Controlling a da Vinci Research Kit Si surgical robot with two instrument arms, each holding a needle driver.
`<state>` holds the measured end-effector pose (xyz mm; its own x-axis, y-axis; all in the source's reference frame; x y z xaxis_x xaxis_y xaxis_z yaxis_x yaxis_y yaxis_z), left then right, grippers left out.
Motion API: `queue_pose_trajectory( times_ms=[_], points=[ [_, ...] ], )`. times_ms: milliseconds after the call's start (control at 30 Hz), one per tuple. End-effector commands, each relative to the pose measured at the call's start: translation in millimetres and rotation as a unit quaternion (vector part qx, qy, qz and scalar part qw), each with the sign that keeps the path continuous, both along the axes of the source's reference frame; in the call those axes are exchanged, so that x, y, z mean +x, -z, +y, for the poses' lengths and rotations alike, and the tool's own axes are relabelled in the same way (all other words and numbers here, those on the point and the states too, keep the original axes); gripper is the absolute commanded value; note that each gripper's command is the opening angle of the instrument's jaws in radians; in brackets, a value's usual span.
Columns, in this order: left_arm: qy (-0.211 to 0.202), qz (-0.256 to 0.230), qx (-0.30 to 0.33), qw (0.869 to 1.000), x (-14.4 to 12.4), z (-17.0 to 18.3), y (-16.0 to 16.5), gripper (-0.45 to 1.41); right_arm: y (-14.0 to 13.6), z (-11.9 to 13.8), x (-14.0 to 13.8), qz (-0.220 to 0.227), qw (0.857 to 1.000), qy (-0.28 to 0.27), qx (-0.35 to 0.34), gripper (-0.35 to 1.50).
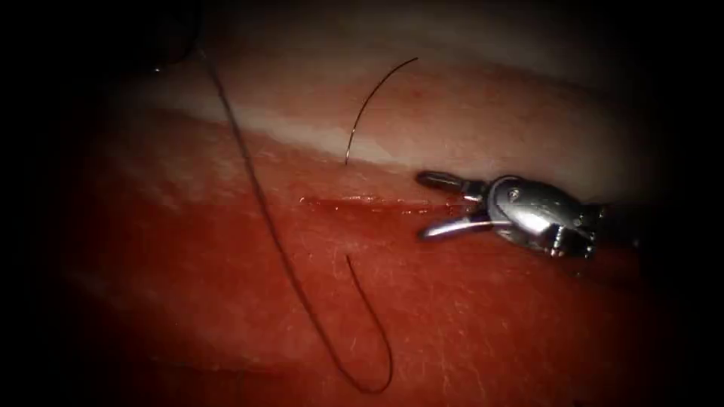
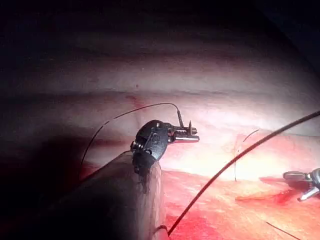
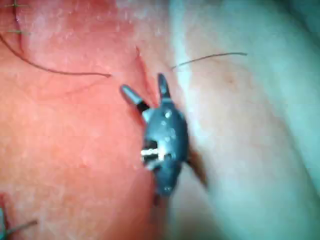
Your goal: Wound Closure
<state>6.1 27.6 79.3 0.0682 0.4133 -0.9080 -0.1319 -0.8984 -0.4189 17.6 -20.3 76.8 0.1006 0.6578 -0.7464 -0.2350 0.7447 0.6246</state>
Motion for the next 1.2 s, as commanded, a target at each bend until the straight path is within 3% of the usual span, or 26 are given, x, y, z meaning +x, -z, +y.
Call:
queue_pose_trajectory(
  times_ms=[33, 200, 467, 1067, 1133, 1200],
  points=[
    [0.0, 0.0, -0.001, 1.0, -0.2, 0.5, -0.5, -0.45, -1.7, 0.9, 2.2, 0.013, 0.999, -0.005, 0.031, 1.16],
    [0.0, 0.0, 0.002, 1.0, -0.2, 0.5, -0.5, -0.45, -4.9, 3.1, 3.2, 0.029, 0.995, -0.03, 0.093, 1.13],
    [-0.001, 0.001, 0.0, 1.0, -0.4, 0.5, -1.2, -0.45, -7.1, 4.9, 3.4, 0.047, 0.985, -0.048, 0.156, 1.11],
    [-0.004, 0.005, 0.007, 1.0, -0.9, 0.2, -1.8, -0.45, -9.9, 8.1, 5.5, 0.079, 0.98, -0.064, 0.173, 1.11],
    [-0.006, 0.005, 0.007, 1.0, -0.9, 0.2, -1.8, -0.45, -9.6, 8.1, 5.7, 0.088, 0.979, -0.061, 0.172, 1.08],
    [-0.006, 0.005, 0.007, 1.0, -0.9, 0.2, -1.8, -0.45, -9.3, 8.1, 6.0, 0.093, 0.979, -0.059, 0.173, 0.91]
  ],
)
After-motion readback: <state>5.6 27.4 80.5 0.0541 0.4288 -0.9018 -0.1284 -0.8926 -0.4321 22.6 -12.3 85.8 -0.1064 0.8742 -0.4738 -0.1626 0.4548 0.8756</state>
